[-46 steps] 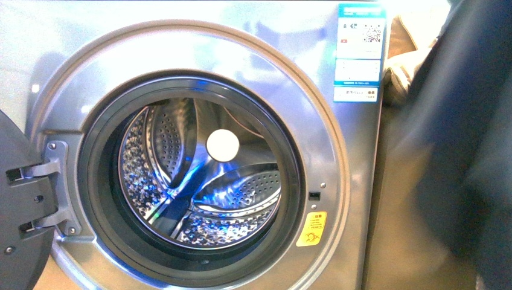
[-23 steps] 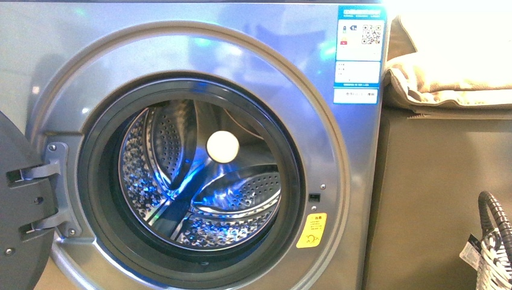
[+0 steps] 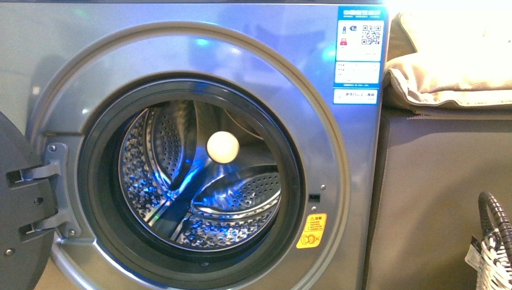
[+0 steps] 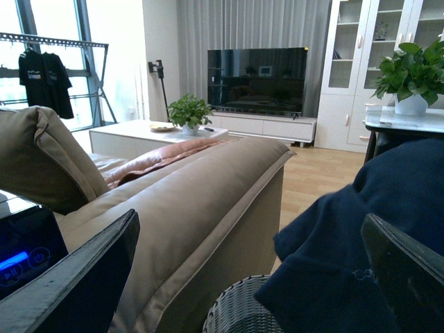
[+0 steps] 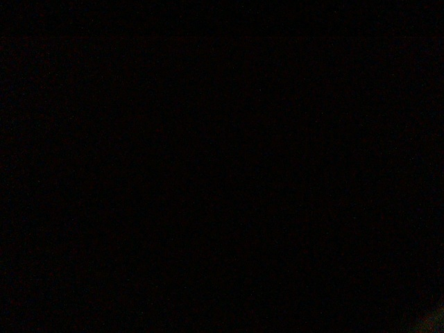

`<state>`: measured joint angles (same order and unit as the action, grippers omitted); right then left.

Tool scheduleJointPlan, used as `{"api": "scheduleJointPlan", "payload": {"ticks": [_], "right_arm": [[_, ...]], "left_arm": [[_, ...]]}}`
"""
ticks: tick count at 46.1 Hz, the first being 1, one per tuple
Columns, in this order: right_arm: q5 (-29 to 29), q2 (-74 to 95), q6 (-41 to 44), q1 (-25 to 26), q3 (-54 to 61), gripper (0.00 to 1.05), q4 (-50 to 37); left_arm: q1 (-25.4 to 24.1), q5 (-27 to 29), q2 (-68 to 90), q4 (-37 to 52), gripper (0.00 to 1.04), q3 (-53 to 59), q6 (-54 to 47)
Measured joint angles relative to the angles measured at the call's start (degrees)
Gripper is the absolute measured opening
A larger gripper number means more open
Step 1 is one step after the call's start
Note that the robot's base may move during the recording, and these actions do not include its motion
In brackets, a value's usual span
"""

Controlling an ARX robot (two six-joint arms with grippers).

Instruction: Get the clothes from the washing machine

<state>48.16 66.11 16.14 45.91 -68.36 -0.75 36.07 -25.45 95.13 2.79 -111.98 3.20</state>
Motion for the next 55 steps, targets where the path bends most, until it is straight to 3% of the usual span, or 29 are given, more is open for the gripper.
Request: {"api": "scheduleJointPlan", "payload": {"ticks": [3,7,13,17,28,34,41,49,55], "right_arm": [[-4.09,2.8,9.51,-0.2,0.57,0.06,8.87],[-9.07,8.35,19.43,0.31,0.81,0.06,14.6],[-17.38,19.21,26.56,1.84,0.92,0.06,13.51],[-20.57,23.3,30.91,2.29,1.14,0.06,18.53],[-25.42,25.79,53.2,1.46,4.2,0.06,44.83],[-30.99,25.83,66.6,0.39,0.48,0.06,59.93],[-29.68,26.03,66.69,-1.29,-5.99,0.06,59.47],[-26.77,26.23,59.67,-2.71,-7.8,0.06,49.53],[-24.59,26.8,51.65,-3.85,-6.1,0.27,38.71]], "left_arm": [[0.0,0.0,0.0,0.0,0.98,0.0,0.0],[-0.02,0.0,0.0,0.0,0.98,0.0,0.0],[0.0,0.0,0.0,0.0,0.98,0.0,0.0],[0.0,0.0,0.0,0.0,0.98,0.0,0.0],[0.0,0.0,0.0,0.0,0.98,0.0,0.0],[0.0,0.0,-0.04,0.0,0.98,0.0,0.0],[0.0,0.0,-0.07,0.02,0.98,0.0,0.0],[0.0,0.0,-0.07,0.04,0.98,0.0,0.0],[0.0,0.0,-0.07,0.04,0.98,0.0,-0.02]]}}
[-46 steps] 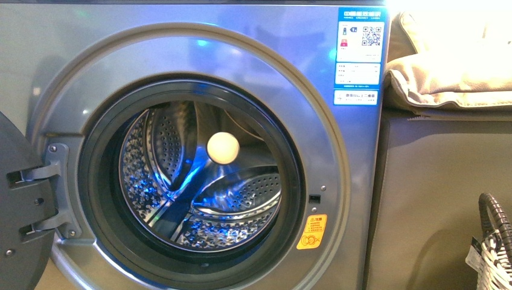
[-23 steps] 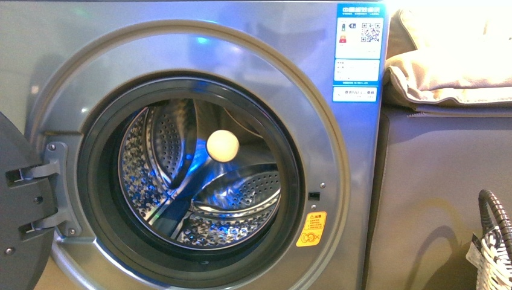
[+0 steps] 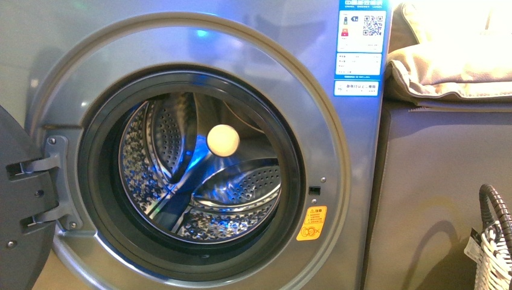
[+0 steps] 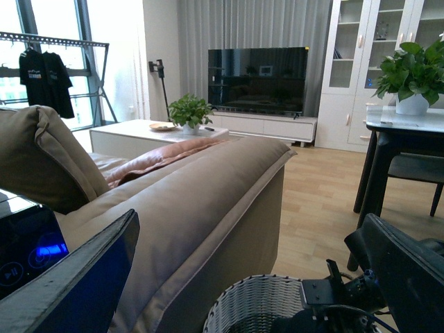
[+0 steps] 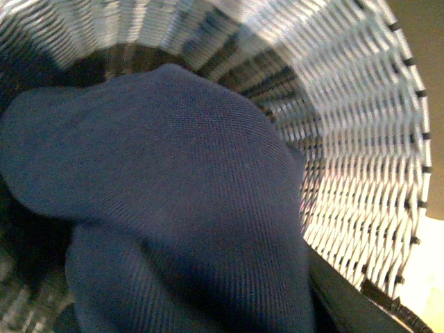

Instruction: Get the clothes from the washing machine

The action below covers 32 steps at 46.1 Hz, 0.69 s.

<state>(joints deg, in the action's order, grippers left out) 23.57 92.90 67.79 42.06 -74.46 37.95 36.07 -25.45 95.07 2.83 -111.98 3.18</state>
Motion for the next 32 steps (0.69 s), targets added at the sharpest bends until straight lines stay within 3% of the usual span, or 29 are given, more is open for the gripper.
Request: {"api": "scheduleJointPlan", "payload": {"ticks": [9,17,23,32], "right_arm": [[6.97,-2.34,-19.26,-2.1,5.42,0.71,-18.25],[13.77,-10.88,-36.61,-3.56,11.74,0.98,-30.05],[15.1,-19.26,-48.74,-4.72,18.32,0.97,-39.36],[12.61,-33.18,-63.1,-8.07,30.42,0.97,-51.25]], "left_arm": [[0.0,0.0,-0.02,0.0,0.98,0.0,0.02],[0.0,0.0,-0.02,0.0,0.98,0.0,0.02],[0.0,0.0,-0.02,0.0,0.98,0.0,0.02],[0.0,0.0,-0.02,0.0,0.98,0.0,0.02]]}}
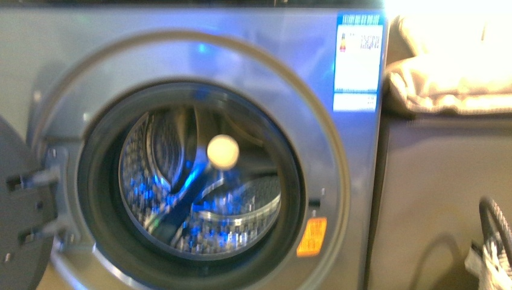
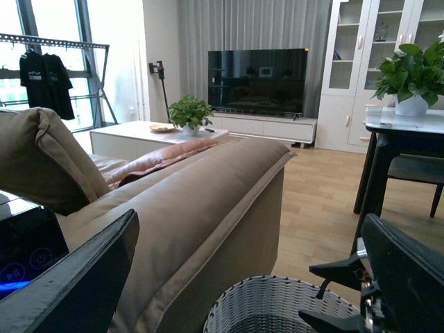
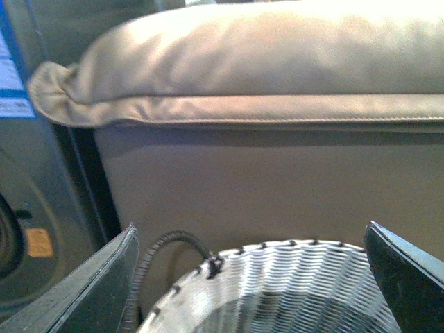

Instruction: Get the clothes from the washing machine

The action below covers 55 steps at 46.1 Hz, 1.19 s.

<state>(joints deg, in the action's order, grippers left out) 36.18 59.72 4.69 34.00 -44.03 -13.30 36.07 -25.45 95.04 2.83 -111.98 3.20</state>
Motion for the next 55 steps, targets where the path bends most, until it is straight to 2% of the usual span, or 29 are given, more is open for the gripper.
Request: {"api": "scheduleJointPlan", "payload": {"ticks": [5,9,10,14,16,21,27,39,40,45,49,55], "right_arm": [[-2.05,-7.43,-5.53,-3.1,6.84,0.97,-4.72],[-5.9,-15.56,-8.2,-7.1,13.62,0.97,-8.55],[-6.03,-16.92,-8.46,-7.72,14.51,0.97,-8.55],[-12.28,-21.42,-6.69,-10.69,14.91,0.85,-0.33],[-14.16,-22.71,-6.25,-11.8,15.87,0.8,1.62],[-18.91,-26.01,-5.38,-15.52,21.57,0.61,1.99],[-21.7,-28.74,-5.01,-18.84,26.01,0.41,1.31],[-26.49,-34.47,-4.87,-23.89,31.89,0.05,0.39],[-26.97,-34.86,-4.83,-24.28,32.37,0.02,0.39],[-29.11,-37.73,-4.72,-26.64,35.34,0.02,0.39],[-35.32,-39.91,-4.7,-31.61,36.81,0.02,0.76],[-35.69,-41.83,-4.7,-33.66,38.32,0.02,1.2]], "left_arm": [[0.0,0.0,0.0,0.0,0.98,0.0,0.0],[0.0,0.0,0.0,0.0,0.98,0.0,0.0],[0.35,2.49,0.02,-0.92,0.98,-0.46,-0.37],[1.81,29.62,-3.21,-13.77,0.84,1.38,-1.66],[1.62,40.15,-7.3,-14.43,0.77,7.82,-1.97],[-1.81,55.6,-19.19,-7.34,0.59,26.56,-2.56],[-7.52,54.86,-31.02,0.28,0.4,45.2,-2.64],[-14.67,45.42,-44.17,9.66,0.03,72.37,-2.8],[-14.86,45.03,-44.57,9.94,0.03,73.26,-2.82],[-19.63,41.72,-49.66,13.29,0.04,83.54,-2.99],[-22.25,39.06,-53.59,15.06,0.04,88.52,-2.99],[-24.48,36.37,-56.89,16.31,0.04,93.09,-2.99]]}}
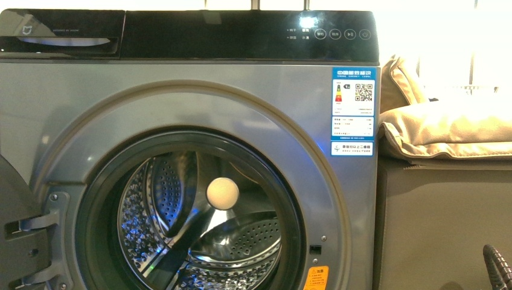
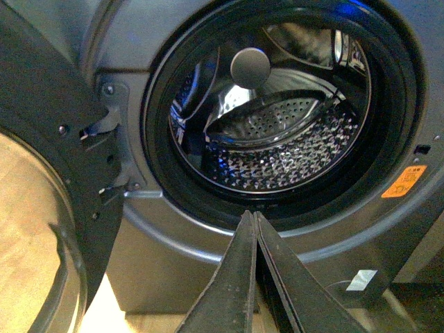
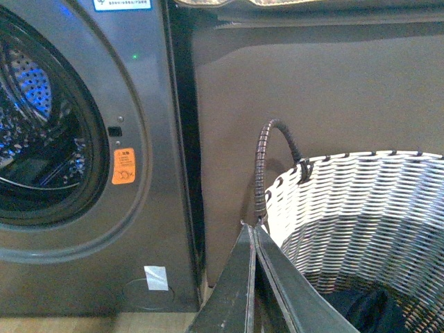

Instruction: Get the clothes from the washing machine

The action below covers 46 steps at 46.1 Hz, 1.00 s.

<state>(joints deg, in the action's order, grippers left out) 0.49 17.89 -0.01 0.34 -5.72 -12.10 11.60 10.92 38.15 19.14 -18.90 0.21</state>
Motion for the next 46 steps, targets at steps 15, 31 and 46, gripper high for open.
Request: {"api": "scheduleJointPlan", "payload": {"ticks": [15,31,46], "right_arm": [[-0.26,-5.33,0.0,-0.11,2.86,0.02,2.4],[-0.42,-17.64,0.04,-0.22,5.44,0.02,12.09],[-0.42,-17.64,0.04,-0.22,5.44,0.02,12.11]], "left_arm": [[-6.93,-6.91,-9.07,0.66,0.04,9.9,0.02],[-11.5,-10.86,-18.69,-3.23,0.04,15.28,0.0],[-11.5,-10.95,-24.65,-5.81,0.04,18.4,0.0]]}}
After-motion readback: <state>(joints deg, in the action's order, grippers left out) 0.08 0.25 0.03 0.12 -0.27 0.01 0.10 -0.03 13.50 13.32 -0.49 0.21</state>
